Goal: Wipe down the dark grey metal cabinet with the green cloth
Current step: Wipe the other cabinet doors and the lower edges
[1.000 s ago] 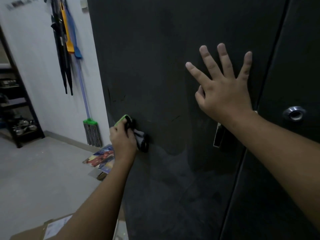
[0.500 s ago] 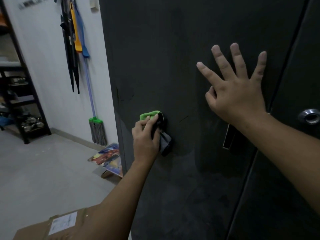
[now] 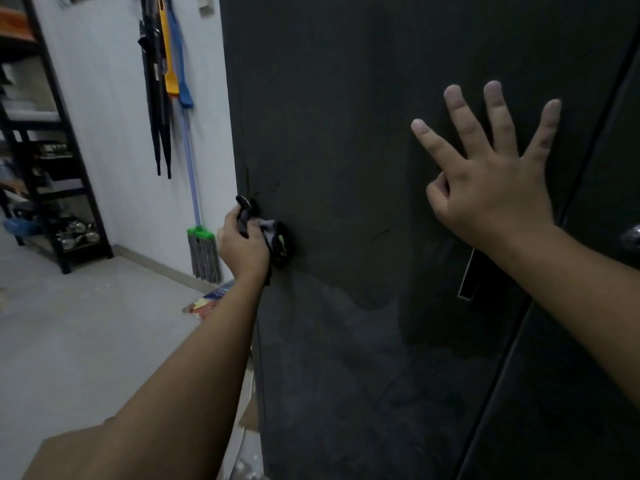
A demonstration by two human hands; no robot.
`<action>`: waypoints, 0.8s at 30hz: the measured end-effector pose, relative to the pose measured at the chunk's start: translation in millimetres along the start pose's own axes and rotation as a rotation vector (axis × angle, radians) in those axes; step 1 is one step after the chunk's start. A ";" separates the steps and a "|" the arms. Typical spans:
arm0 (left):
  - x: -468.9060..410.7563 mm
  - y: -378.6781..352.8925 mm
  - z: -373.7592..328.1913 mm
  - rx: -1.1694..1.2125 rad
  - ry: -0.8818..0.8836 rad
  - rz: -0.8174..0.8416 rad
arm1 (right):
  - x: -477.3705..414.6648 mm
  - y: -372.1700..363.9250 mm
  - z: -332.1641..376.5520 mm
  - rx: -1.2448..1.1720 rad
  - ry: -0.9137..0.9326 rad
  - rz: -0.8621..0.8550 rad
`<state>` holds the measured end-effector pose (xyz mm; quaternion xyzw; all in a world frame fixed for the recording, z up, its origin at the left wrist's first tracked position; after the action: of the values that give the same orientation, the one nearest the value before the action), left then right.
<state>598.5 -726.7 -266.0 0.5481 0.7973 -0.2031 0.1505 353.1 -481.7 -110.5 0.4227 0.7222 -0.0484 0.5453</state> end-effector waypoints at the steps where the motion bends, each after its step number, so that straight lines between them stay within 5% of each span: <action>1: 3.4 0.4 2.6 -0.006 -0.002 -0.003 | -0.2 0.1 0.0 -0.003 -0.002 -0.002; 11: 84.3 19.4 86.8 -0.144 0.269 0.103 | 0.4 -0.4 0.1 0.033 0.009 0.028; 24: 120.0 -42.1 -57.6 0.166 -0.173 0.084 | 1.0 4.6 -1.6 -0.127 0.004 -0.003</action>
<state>515.7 -614.3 -264.6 0.5723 0.7381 -0.3081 0.1811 354.9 -477.3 -108.9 0.3861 0.7254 -0.0024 0.5698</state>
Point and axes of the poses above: each hand's wrist, its own x-axis away from the middle knuckle, its own y-axis out of the back of the hand, z = x × y, the point moved 7 cm from there along -x, towards the middle knuckle, and after that the axes turned 8 degrees about x, right-handed, at the moved point
